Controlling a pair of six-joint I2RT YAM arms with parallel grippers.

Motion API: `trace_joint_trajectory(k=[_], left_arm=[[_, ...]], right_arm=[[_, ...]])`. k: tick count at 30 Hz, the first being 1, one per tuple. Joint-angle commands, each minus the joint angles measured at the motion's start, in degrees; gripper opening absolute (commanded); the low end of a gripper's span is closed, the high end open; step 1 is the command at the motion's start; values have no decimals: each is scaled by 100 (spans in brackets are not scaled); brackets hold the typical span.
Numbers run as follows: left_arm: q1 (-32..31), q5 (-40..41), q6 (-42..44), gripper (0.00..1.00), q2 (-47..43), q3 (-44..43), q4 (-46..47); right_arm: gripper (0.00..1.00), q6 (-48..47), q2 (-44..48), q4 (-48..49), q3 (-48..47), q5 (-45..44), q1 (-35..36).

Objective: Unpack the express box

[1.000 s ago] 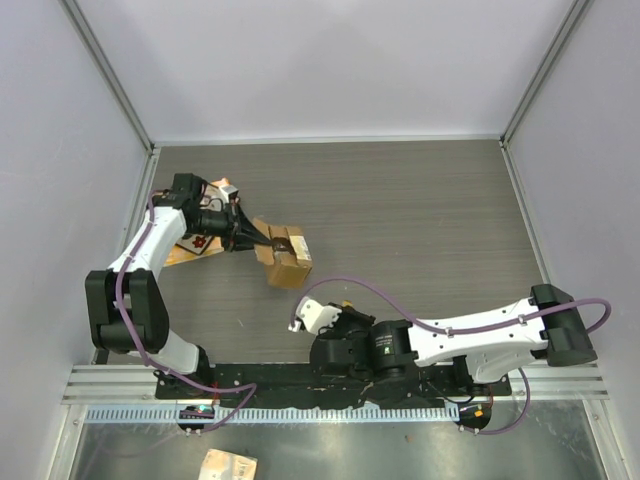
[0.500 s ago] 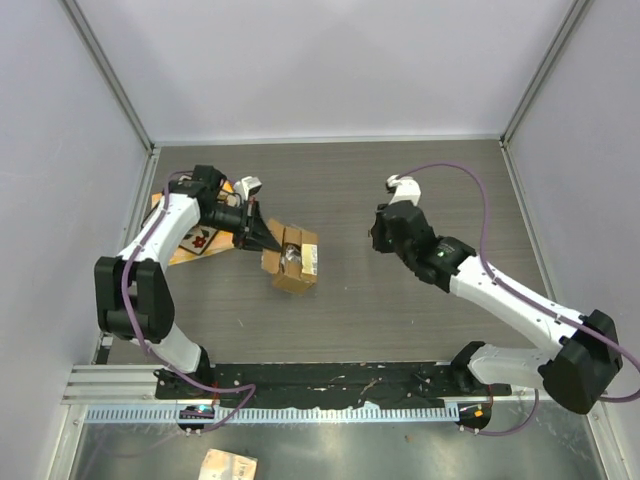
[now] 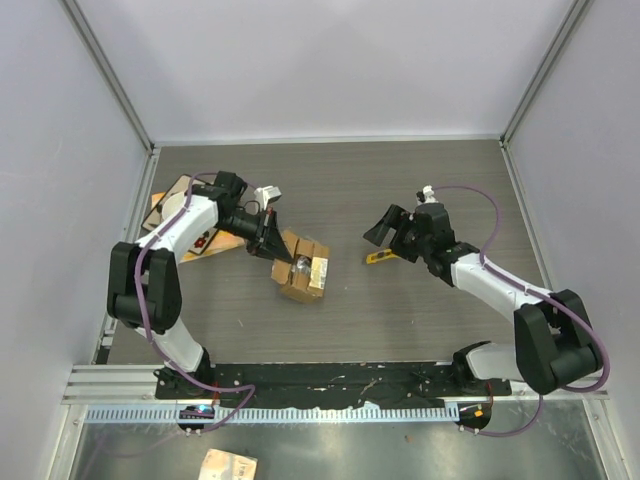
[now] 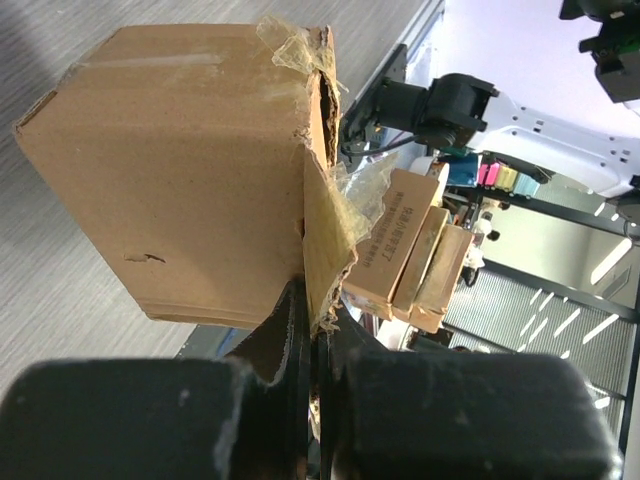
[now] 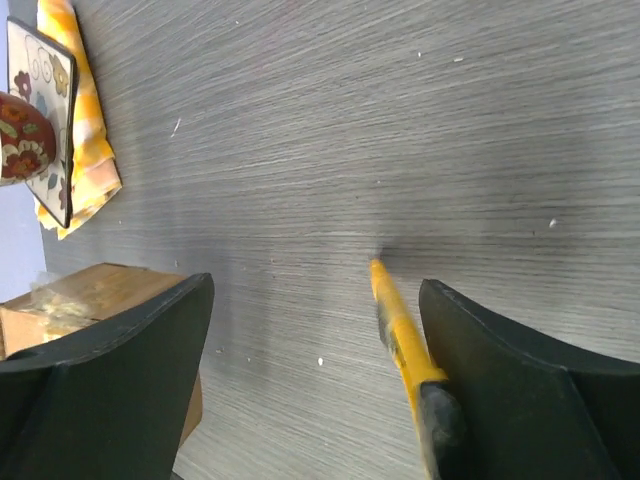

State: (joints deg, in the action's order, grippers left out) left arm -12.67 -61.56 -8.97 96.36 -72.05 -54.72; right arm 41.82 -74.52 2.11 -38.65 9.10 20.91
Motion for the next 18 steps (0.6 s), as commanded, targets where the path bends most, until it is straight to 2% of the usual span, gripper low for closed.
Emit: trace_joint_trajectory(k=[1,5,8,9,12,15,18], left_arm=[[19,205,-148,0,41,252,514],[19,355,-342,0,76,332,752],[19,899,-465,0,94,210,814],[19,987,-456,0,94,166,788],[-8,1181,-316,0,76,-36,612],[-51,1409,-140,0,15,-203,410],[-139,1559,-43,0,-73,-291,331]], right_arm=[[93,47,60,-154,-247,5,1],[95,-446,332,-1001,-660,-418,10],[95,-1122,745,-2027,-1291,-1321,159],[96,-1272,781,-2309,-1468,-1819,194],[97,-1773,904,-3205,-2040,-2585,291],[97,-2037,974,-3506,-2366,-2923,309],[98,-2055,1211,-3018,-2217,-2380,387]])
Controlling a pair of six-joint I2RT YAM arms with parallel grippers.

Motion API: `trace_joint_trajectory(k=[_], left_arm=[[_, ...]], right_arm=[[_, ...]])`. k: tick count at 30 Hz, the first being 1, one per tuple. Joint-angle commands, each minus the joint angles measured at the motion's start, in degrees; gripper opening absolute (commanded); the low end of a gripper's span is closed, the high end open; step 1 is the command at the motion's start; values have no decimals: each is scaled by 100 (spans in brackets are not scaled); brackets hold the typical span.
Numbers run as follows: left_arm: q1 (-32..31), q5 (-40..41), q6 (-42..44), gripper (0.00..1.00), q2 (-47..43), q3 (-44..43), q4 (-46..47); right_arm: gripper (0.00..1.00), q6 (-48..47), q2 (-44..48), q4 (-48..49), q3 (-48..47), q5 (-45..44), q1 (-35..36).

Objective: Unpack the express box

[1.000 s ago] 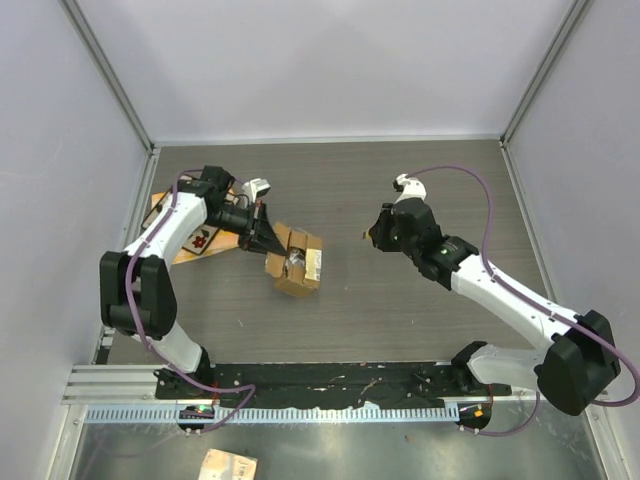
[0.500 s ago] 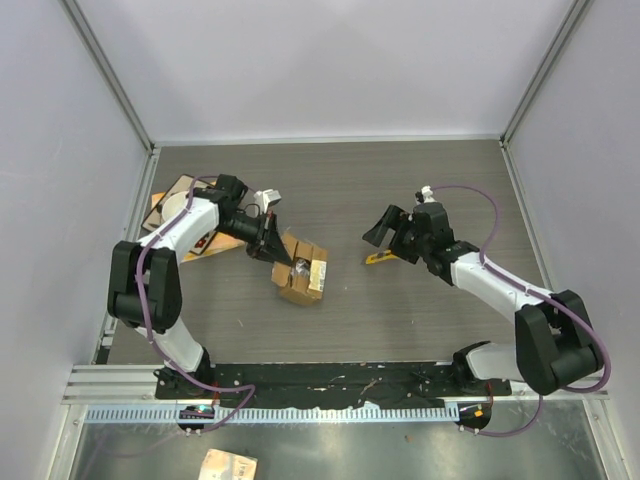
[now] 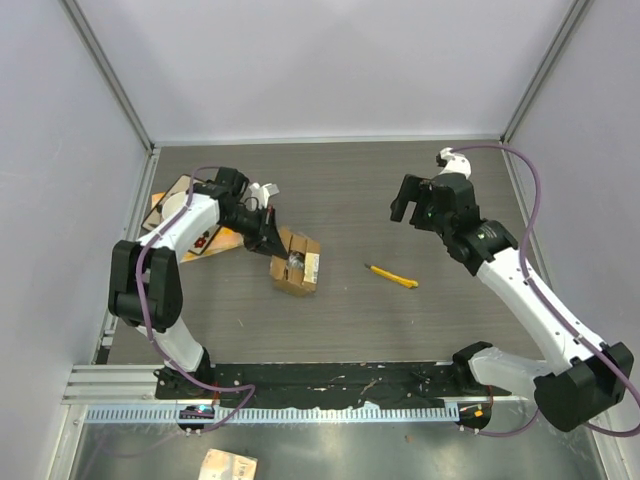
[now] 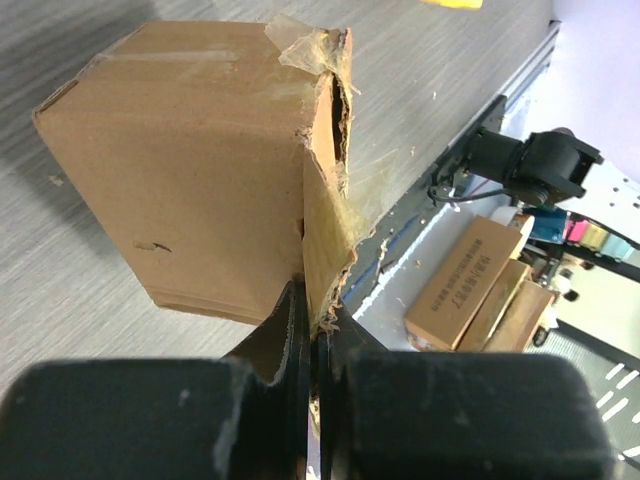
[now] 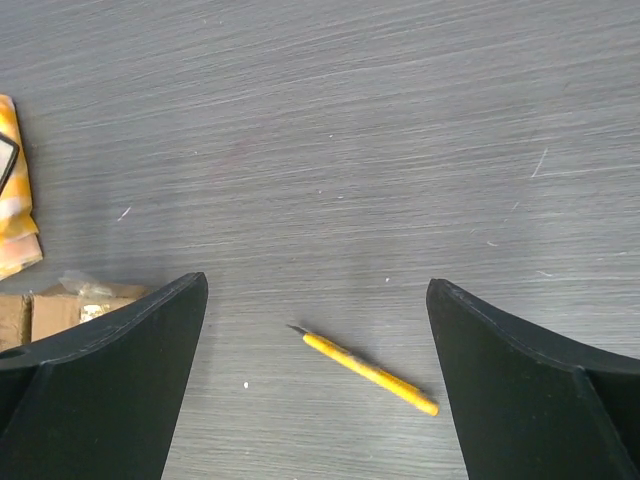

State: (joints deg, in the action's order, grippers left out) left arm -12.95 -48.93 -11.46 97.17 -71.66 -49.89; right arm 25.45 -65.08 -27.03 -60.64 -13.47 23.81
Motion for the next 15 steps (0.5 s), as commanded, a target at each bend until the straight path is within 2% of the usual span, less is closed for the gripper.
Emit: trace_joint_trajectory(k=[1,3,4,8,15], left_arm=[[-146,331,232,0,-180,-349,-161],[-225,383,250,0,-215,-384,-179],[-260,410,267,0,-259,-436,-188],[-463,761,303,0,-374,-481,-162],[-507,1184,48,0,-628,-296,75]], right_arm=[[98,-410,311,47,69,45,437],[98,-436,111,197,158,-154,1000],[98,-418,-65,163,106,-277,1620],[97,-182,-891,417,-140,-726,2774],[80,381,-1727,558,-501,-1191,3515]])
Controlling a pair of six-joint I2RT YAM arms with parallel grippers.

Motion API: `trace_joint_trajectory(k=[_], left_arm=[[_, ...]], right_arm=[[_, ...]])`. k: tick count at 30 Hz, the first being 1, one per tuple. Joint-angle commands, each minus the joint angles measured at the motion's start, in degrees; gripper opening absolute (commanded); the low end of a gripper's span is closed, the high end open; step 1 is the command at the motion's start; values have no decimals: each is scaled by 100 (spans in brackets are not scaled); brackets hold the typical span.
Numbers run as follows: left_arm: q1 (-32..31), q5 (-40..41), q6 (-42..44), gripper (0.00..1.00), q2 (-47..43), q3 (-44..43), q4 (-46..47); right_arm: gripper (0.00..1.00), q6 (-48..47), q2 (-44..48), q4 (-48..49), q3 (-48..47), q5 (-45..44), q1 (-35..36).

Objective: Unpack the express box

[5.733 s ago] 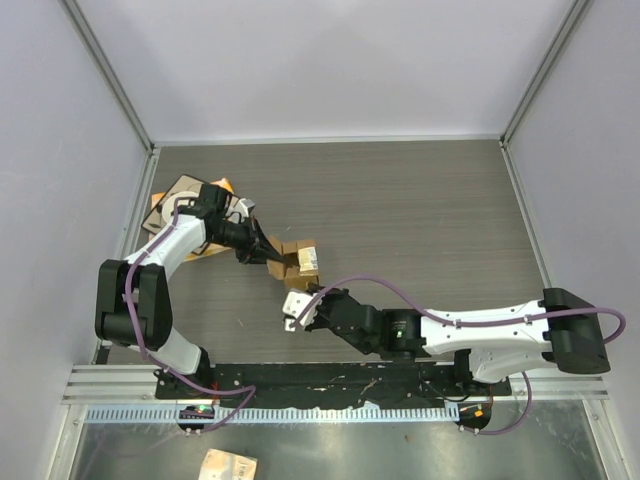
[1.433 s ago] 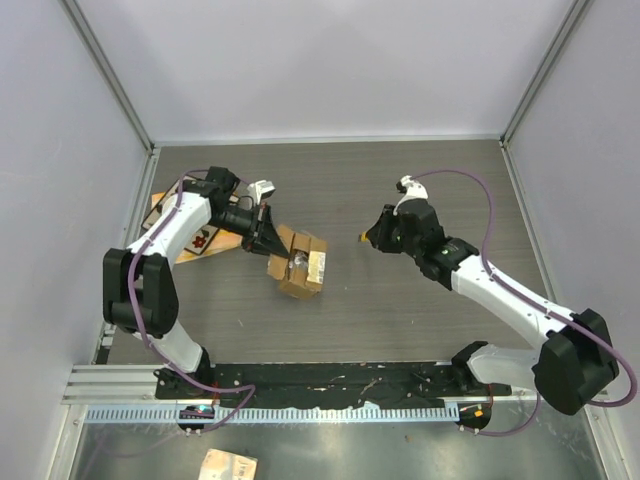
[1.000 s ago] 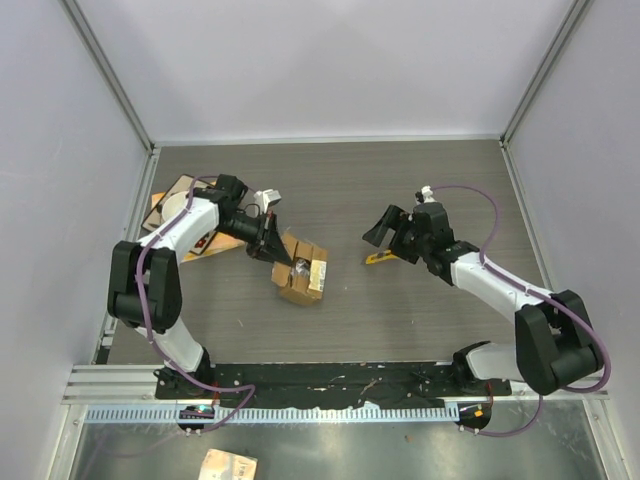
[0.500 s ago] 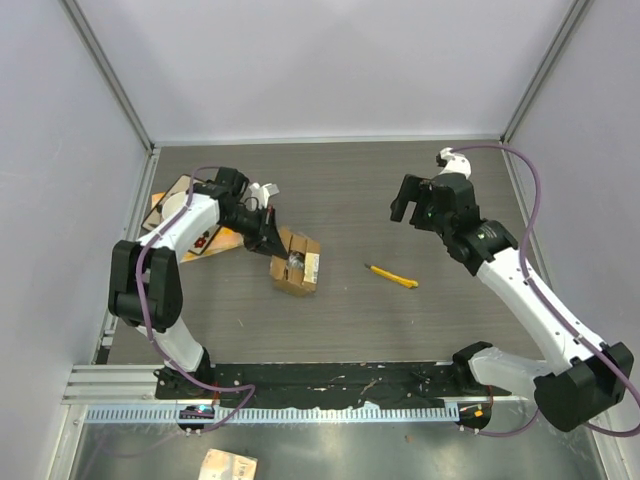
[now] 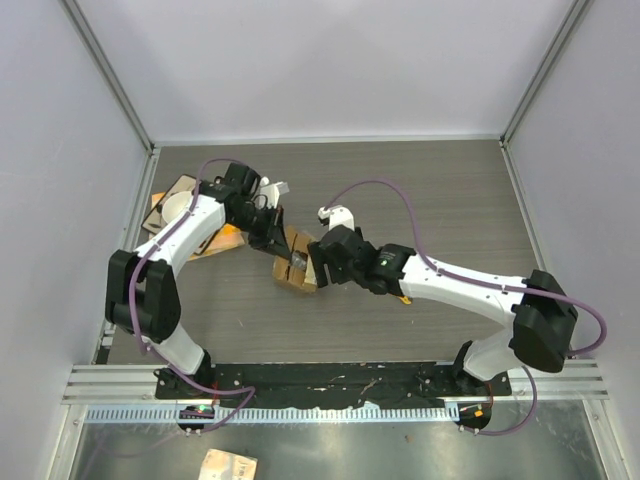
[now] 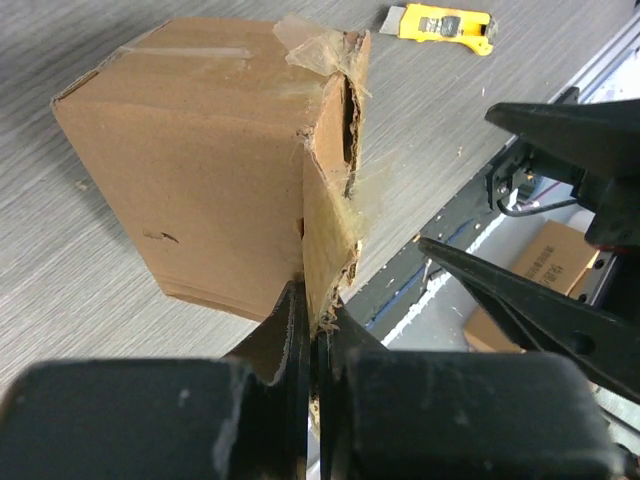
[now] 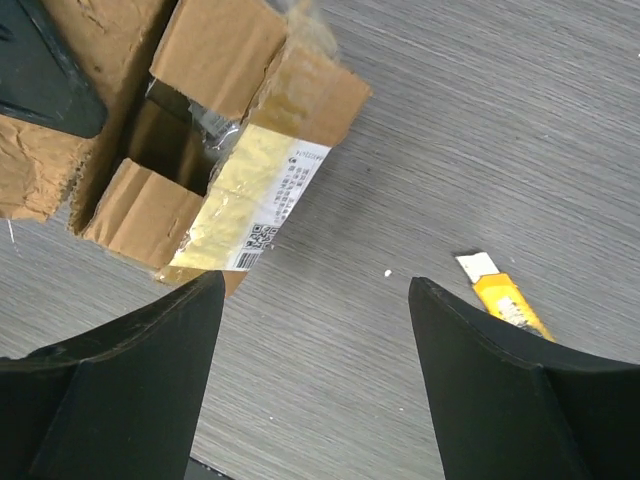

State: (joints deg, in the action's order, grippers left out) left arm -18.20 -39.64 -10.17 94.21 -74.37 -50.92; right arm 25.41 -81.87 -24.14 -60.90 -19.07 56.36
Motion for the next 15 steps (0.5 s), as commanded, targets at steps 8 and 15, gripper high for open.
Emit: trace_joint_trajectory(k=[8,15], left_arm=[[-79,167,-151,0,-439,89,178],[-114,106,-195,0,-518,186,196]], right_arm=[[72,869,-435,885,-448,-580,341],[66,940,-901,1070,-484,-633,420]])
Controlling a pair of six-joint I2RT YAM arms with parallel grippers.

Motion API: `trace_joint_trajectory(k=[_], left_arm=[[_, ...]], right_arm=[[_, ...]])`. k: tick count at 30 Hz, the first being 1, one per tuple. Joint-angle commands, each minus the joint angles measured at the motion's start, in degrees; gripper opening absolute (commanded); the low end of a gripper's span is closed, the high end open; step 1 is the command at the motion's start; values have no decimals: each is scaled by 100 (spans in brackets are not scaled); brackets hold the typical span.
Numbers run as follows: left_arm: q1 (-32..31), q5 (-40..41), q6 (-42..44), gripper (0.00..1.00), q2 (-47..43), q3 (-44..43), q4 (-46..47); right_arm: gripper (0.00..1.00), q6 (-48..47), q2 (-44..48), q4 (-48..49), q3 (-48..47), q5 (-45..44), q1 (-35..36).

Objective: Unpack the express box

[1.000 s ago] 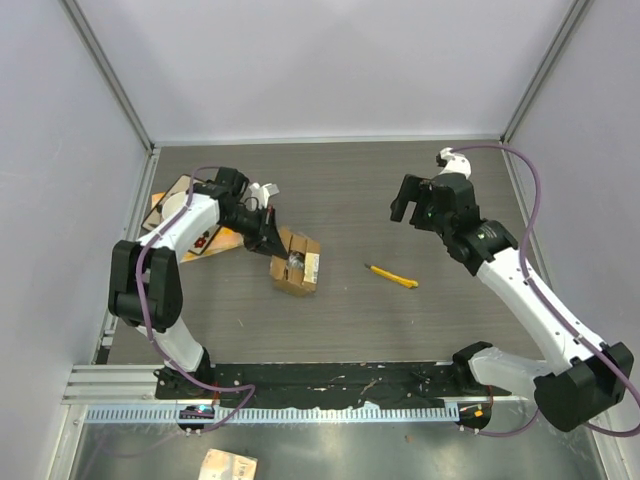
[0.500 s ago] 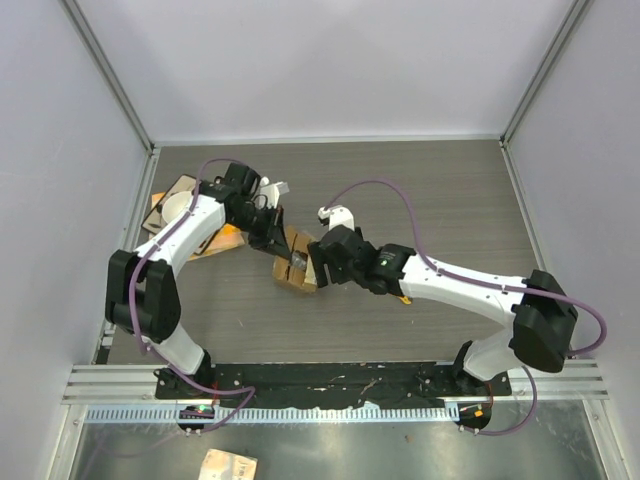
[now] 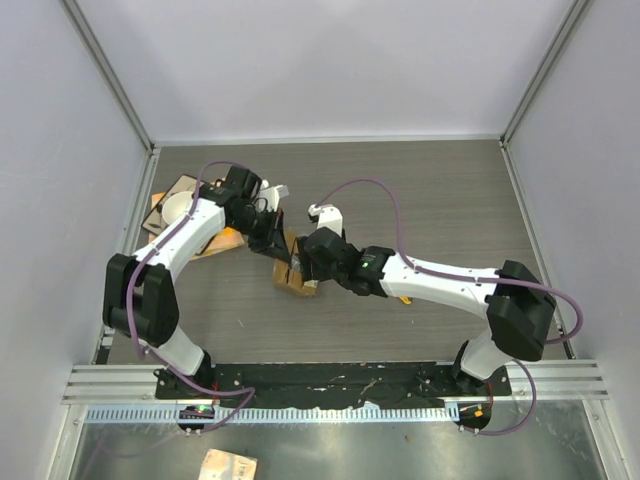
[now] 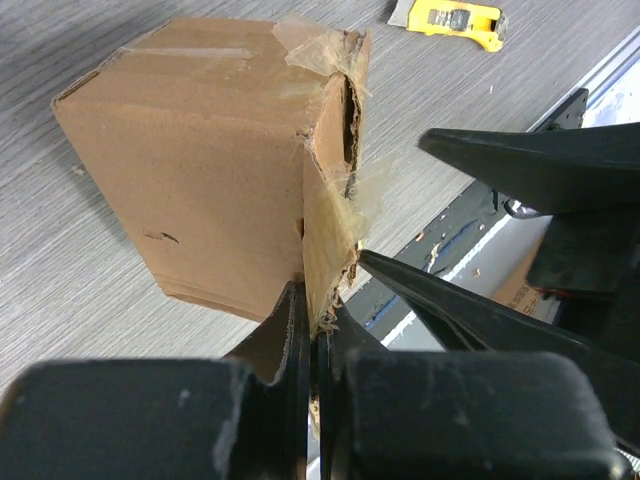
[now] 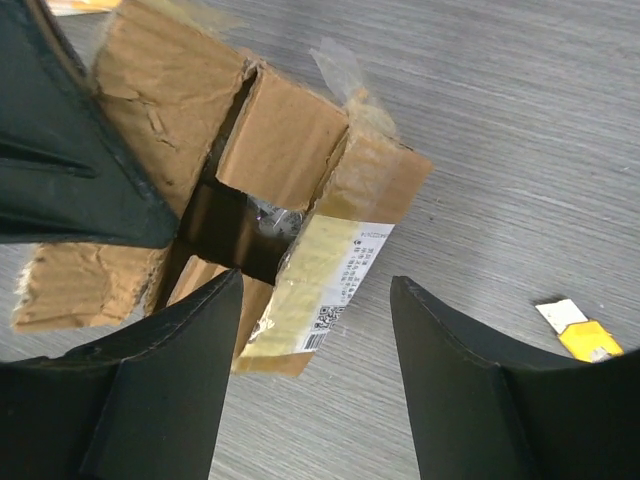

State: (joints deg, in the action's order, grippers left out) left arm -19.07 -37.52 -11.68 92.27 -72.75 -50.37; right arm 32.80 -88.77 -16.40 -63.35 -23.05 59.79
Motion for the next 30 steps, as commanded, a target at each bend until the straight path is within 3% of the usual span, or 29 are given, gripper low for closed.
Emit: trace_joint_trajectory(k=[1,7,15,19,30], left_arm=[[-27,-124,-45,0,-341,42,141],[-27,-168,-27,0,-411,86,97],[-27,-203,-36,0,-447,121,97],[-27,-186,-27,0,-464,121,71],[-27,-195,-18,0,-438,112,18]], right_arm=[[64,210,-254,287,-230,-270,85],[43,157,-308,155,-169,-551,94],[25,253,149,216,270,-666,68],[10,403,622,550,778,-561,59],[6,895,2134,3141,2852,362,-213]])
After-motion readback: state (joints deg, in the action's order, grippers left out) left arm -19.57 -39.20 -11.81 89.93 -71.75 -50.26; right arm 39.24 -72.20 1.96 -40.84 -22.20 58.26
